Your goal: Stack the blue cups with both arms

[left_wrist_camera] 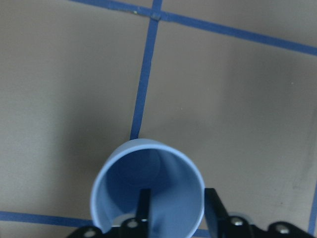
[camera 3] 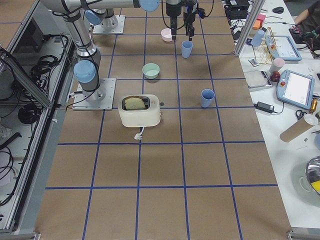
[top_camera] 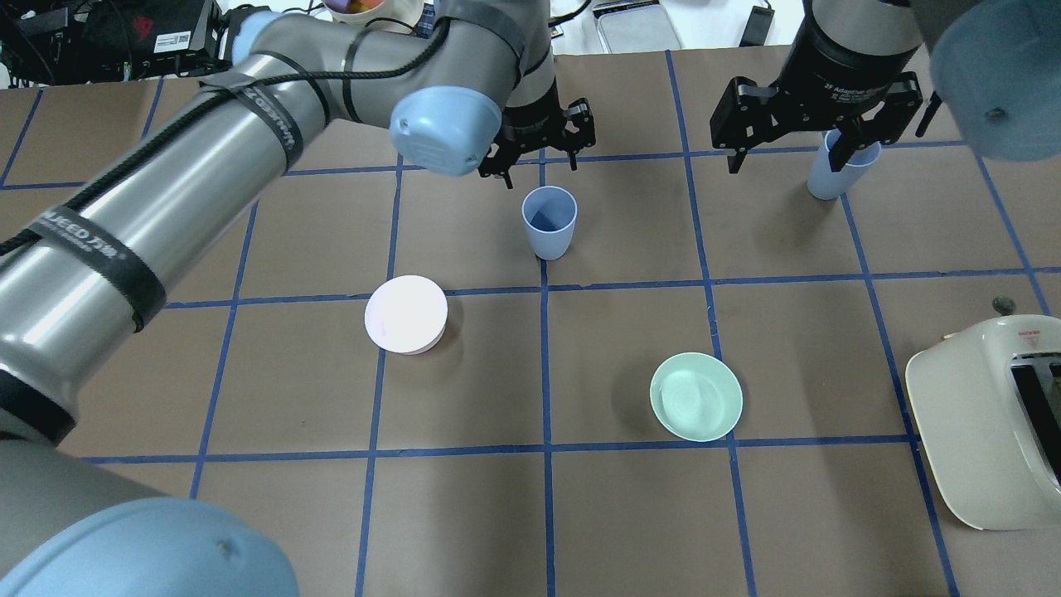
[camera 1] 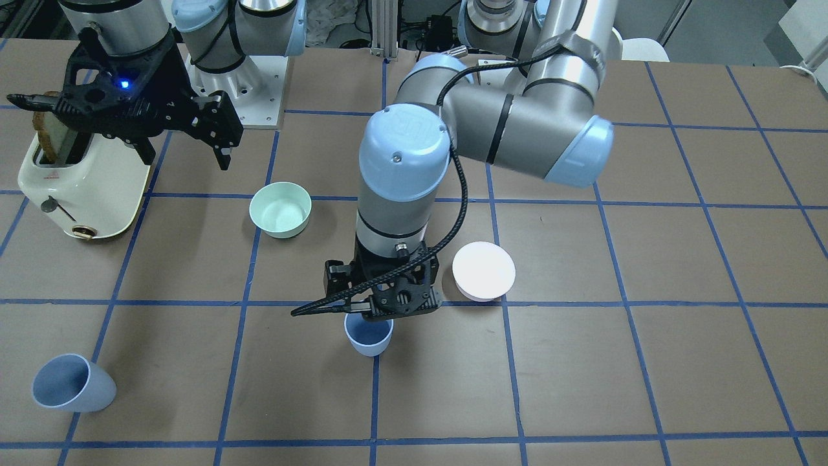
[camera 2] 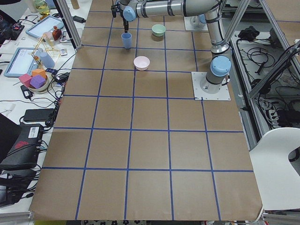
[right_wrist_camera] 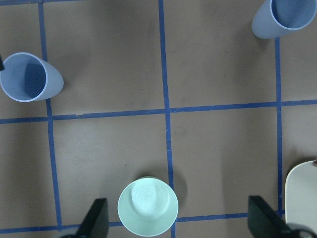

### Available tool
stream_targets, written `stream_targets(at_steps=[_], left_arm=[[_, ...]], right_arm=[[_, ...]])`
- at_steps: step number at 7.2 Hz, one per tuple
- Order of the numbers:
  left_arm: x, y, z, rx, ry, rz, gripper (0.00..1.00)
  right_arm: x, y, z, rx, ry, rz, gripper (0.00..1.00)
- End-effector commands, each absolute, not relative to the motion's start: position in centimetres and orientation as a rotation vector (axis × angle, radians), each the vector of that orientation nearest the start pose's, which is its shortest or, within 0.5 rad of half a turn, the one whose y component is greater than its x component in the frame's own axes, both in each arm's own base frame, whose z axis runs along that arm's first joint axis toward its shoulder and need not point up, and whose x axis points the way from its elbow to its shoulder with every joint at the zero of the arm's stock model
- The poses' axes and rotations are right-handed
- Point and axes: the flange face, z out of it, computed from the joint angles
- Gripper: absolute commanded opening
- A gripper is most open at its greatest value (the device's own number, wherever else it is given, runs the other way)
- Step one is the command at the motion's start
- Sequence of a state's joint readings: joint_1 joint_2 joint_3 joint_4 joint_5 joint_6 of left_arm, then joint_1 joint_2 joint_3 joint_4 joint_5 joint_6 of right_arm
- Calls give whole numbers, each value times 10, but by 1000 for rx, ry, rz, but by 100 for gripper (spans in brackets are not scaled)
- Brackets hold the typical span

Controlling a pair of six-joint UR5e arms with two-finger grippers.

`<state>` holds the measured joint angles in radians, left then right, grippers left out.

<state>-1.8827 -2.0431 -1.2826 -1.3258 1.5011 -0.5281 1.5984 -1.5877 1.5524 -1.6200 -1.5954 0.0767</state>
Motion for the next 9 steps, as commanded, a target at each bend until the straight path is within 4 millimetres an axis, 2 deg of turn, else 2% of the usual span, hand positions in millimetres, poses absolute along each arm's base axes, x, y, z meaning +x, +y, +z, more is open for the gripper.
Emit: stream_targets(at_steps=[1,2,3,4,6,7,8,9], left_arm=[[-277,-589,440,-164,3195,115,100],[-253,-574,467,-60,3198,142,100],[-233,-558,499,16,3206,92,100],[-224,-541,515,36,3200,49,100],[-198,-510,511,26,3183,49,100],[-186,-507,511,26,3165,40,100],[-174,-508,516,-5,3168,25,100],[-173,-506,518,-10,3165,20,100]], right_arm=[[144,-489,510,82,3157,-138,100],[145,-489,511,79,3156,-140,100],[145,-490,510,69,3157,-137,100],[143,-492,507,64,3156,-130,100],[115,-528,477,123,3143,-49,100],[110,-548,460,126,3143,-70,100],[94,-570,445,76,3153,-91,100],[60,-613,422,131,3153,-117,100]])
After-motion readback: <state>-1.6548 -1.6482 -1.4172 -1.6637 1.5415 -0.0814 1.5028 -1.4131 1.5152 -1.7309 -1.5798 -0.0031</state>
